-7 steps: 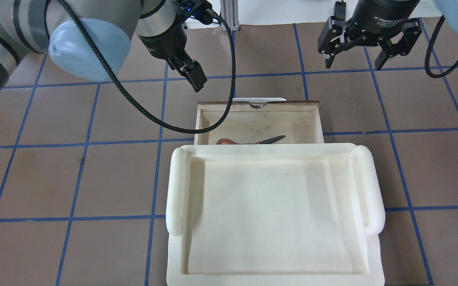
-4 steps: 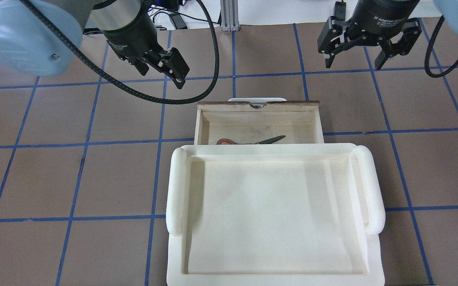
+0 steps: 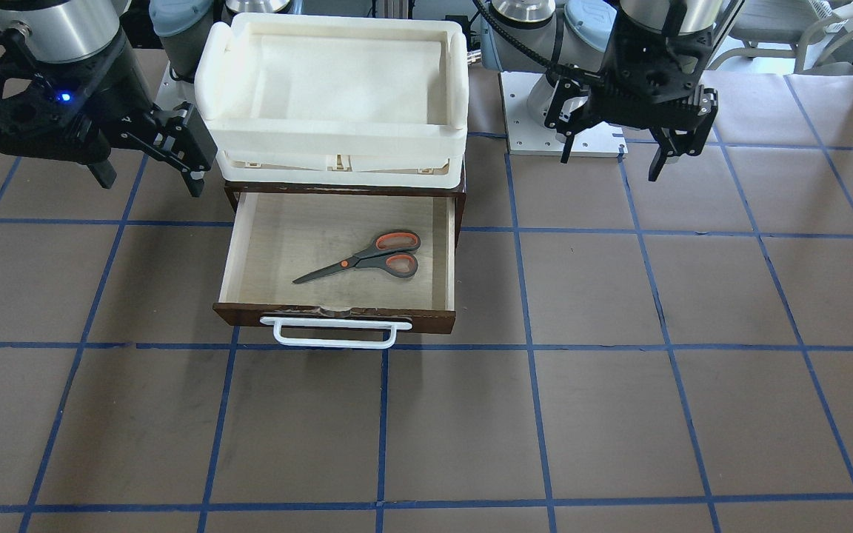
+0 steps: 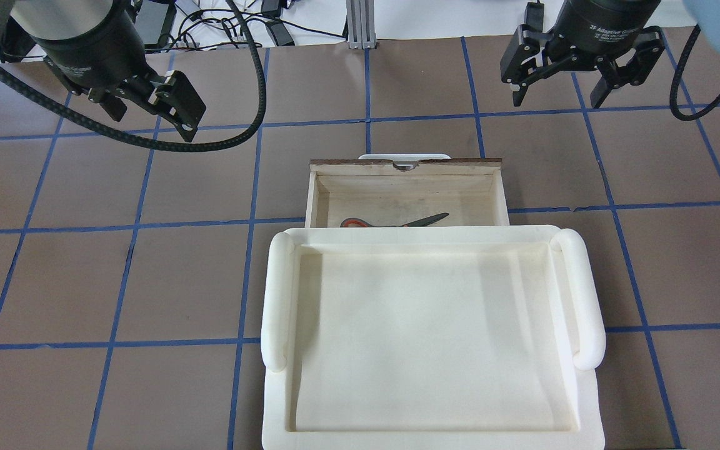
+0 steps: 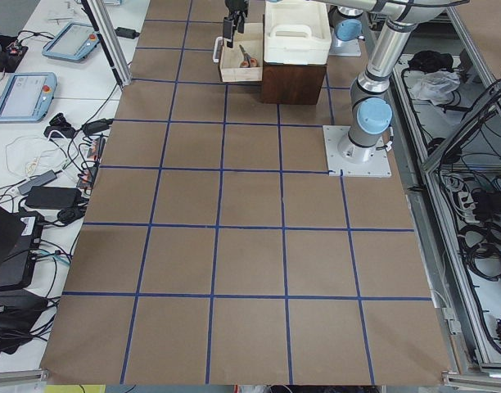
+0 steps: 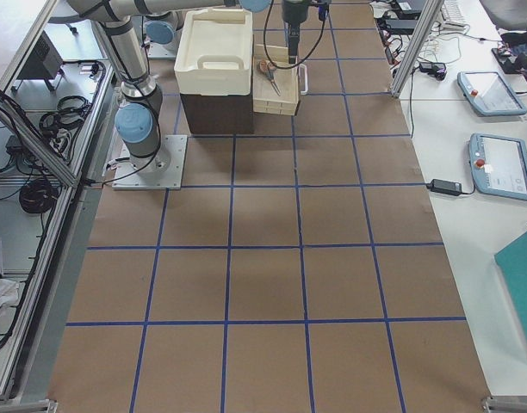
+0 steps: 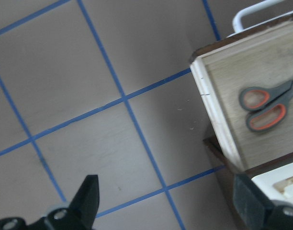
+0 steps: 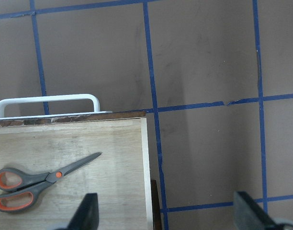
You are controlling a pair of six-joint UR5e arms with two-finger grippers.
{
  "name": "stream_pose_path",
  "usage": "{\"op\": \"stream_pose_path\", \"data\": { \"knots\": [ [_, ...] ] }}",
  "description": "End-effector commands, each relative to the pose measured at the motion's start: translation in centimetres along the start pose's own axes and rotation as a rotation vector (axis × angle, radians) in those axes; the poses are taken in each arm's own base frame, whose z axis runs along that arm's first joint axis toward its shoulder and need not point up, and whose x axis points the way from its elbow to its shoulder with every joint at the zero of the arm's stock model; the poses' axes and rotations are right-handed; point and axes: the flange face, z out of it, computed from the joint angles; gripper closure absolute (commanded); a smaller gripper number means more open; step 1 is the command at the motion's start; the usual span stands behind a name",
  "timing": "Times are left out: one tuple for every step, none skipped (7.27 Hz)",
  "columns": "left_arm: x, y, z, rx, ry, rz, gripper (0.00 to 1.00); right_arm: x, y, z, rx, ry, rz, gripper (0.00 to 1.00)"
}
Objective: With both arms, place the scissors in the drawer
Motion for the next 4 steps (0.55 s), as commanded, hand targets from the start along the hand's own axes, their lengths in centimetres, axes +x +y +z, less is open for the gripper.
{"op": "stream_pose_path", "data": {
  "knots": [
    [0.17,0.91,-0.76,0.008,0.060,-0.103,0.00,-0.11,0.01,-0.04,0.002,-0.009,0.002,0.00],
    [-0.18,1.10,-0.79,0.002,0.063,-0.125,0.00,-0.02,0.02,-0.03,0.001,0.000,-0.002,0.00],
    [-0.09,1.26,-0.86,-0.005,0.076,-0.204,0.00,-0.01,0.11,0.07,-0.008,0.001,-0.004,0.00],
    [-0.19,1.28,-0.93,-0.007,0.067,-0.266,0.00,-0.01,0.04,0.13,-0.008,0.001,-0.004,0.00]
  ]
}}
